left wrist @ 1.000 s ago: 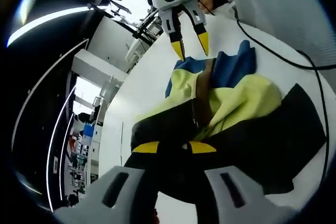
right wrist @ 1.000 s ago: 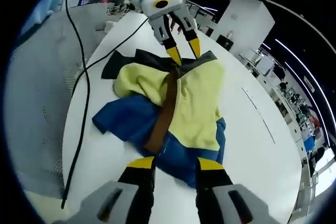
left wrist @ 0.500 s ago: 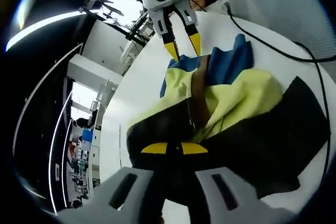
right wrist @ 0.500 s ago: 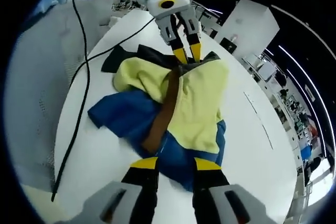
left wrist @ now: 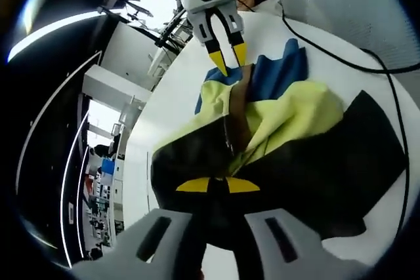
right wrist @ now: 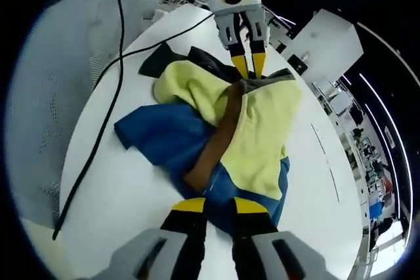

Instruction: Fold the garment on the visible template until the final outline fits inside the template.

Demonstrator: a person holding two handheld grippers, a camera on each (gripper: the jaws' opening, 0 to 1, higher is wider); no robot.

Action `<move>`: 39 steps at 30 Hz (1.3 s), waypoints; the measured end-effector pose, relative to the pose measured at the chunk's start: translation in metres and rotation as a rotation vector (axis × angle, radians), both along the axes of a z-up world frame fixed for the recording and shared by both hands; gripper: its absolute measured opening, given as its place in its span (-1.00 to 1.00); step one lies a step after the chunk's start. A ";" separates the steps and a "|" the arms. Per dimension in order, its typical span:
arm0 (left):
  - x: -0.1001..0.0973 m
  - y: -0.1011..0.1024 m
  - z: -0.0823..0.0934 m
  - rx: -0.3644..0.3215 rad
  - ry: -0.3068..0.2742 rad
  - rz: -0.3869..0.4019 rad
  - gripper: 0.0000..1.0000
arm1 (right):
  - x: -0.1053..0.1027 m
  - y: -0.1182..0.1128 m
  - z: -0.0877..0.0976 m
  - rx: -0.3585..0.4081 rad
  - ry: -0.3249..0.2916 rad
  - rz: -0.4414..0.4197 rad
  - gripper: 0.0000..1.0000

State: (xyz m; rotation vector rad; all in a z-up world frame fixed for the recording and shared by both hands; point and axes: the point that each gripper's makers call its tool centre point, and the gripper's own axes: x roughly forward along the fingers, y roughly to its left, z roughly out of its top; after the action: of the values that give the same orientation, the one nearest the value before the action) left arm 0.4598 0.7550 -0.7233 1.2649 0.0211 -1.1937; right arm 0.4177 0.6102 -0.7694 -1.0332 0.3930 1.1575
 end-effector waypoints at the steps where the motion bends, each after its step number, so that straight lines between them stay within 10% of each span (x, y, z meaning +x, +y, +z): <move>1: 0.000 0.000 0.000 0.000 -0.003 0.000 -0.85 | 0.001 0.000 0.000 0.003 -0.004 -0.003 -0.92; 9: -0.002 -0.001 0.001 -0.005 -0.007 0.000 -0.78 | 0.004 0.002 0.015 0.076 0.006 -0.059 -1.00; 25: 0.008 -0.009 0.005 -0.015 -0.023 -0.006 -0.75 | 0.054 -0.015 0.101 0.538 0.099 -0.484 -1.00; 39: 0.029 -0.021 0.012 -0.051 -0.034 0.024 -0.97 | 0.063 -0.016 0.102 0.595 0.124 -0.536 -1.00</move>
State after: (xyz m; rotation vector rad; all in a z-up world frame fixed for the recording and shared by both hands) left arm 0.4889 0.7339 -0.7109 1.2372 -0.0192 -1.1454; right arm 0.4807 0.5943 -0.6670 -0.3040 0.3611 0.7750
